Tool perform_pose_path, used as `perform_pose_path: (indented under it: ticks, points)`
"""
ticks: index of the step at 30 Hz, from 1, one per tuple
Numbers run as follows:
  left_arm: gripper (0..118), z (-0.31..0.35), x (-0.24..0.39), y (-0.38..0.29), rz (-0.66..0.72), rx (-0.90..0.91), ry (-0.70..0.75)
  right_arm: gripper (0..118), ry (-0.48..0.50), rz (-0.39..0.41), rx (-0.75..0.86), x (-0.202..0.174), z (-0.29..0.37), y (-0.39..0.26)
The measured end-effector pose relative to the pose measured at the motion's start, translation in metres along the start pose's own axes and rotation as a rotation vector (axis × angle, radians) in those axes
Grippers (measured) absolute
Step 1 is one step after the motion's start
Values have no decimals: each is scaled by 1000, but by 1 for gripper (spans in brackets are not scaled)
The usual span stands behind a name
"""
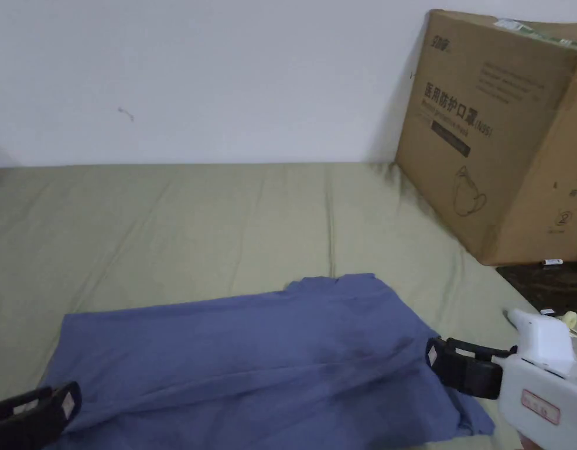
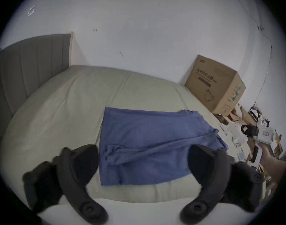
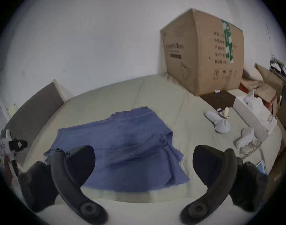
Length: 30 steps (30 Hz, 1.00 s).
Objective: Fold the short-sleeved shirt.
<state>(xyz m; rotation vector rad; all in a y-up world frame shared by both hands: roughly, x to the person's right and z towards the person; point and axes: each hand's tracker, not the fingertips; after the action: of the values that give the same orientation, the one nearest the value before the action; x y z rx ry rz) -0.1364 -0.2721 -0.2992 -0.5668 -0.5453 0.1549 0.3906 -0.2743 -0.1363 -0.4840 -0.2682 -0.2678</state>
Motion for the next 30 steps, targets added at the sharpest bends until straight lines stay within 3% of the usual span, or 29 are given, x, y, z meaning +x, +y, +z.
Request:
perform_pose_path:
  ticks: [1,2,3,4,5,7,9,13,15,16,17,18,20,21,26,30]
  points:
    - [95,9,5,-5,-4,24,15,115,26,9,16,-6,11,-3]
    - [61,15,9,-11,-7,25,33,107,62,7,44,-12,22,-7]
    - [26,21,13,-15,-17,34,68,90,79,11,58,-19,31,-9]
    - [0,26,17,-19,-26,46,109,57,77,18,64,-24,38,-12]
    - [0,33,17,-22,-22,67,124,2,63,28,64,-30,42,-15]
    - [0,37,2,-26,42,75,82,0,53,30,67,-33,44,-18]
    - [0,37,-4,-18,78,26,134,0,98,11,31,-33,40,-18]
    - [1,5,-32,-3,95,-269,215,0,74,78,-2,-36,30,-17]
    - [10,-21,-51,-6,112,-385,207,0,71,74,-15,-42,28,-16]
    - [33,-29,-58,-10,116,-396,197,0,78,68,-25,-41,26,-17]
    - [88,-39,-65,-13,122,-383,212,0,90,56,-39,-41,23,-19]
    - [117,-53,-73,-20,126,-403,226,0,94,47,-51,-40,21,-19]
    - [111,-73,-83,-31,110,-472,272,0,89,43,-68,-38,17,-22]
    - [111,-86,-89,-32,100,-429,314,0,87,43,-79,-38,15,-24]
    - [115,-125,-91,-55,83,-538,331,0,75,40,-128,-33,8,-30]
    - [113,-131,-67,-64,-83,-530,362,0,54,28,-151,-22,1,-33]
